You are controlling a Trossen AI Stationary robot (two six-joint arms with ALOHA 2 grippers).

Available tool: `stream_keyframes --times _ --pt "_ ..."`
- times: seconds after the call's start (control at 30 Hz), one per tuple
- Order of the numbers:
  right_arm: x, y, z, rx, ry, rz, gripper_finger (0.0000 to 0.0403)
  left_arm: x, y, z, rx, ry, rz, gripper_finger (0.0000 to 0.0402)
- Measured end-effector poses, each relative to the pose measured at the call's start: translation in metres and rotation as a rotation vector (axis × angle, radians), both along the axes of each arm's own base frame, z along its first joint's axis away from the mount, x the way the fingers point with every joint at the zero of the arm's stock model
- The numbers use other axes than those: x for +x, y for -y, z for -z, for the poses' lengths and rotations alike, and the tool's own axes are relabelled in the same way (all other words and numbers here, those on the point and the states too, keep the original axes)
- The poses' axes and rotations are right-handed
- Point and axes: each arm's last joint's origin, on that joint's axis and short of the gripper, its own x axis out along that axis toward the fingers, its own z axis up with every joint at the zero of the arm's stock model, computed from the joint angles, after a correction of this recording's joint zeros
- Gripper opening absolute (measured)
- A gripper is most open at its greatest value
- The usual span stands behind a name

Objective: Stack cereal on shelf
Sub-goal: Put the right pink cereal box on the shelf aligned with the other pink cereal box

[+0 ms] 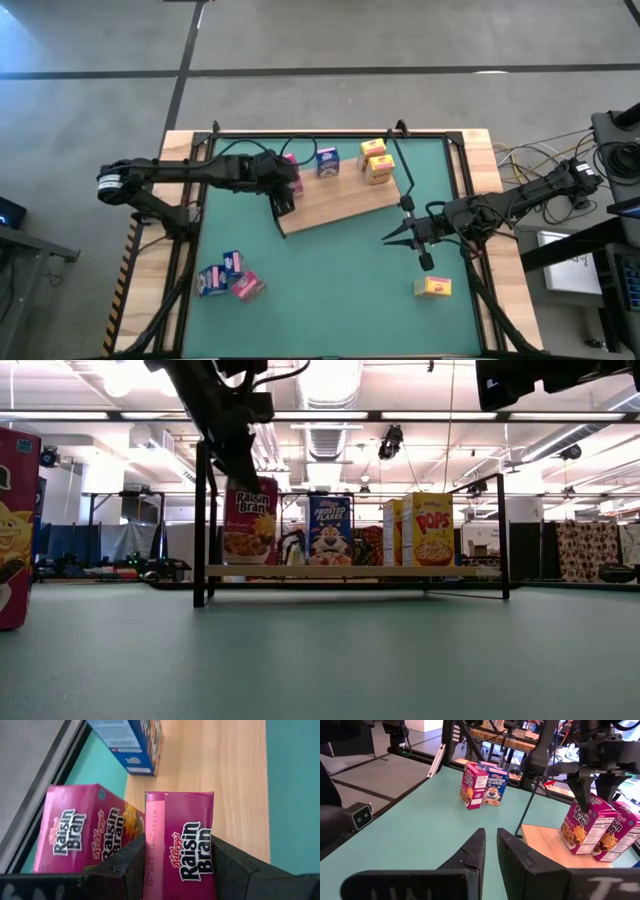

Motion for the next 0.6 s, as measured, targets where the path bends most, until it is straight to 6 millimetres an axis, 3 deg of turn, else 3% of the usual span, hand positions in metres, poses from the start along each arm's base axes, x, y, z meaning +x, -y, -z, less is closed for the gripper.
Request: stream_keyframes --times 0.6 --pt "0.0 0.0 0.0 0.001 -0.001 0.001 0.0038 0.0002 -0.003 0.002 -0.02 0.003 0.041 0.0166"
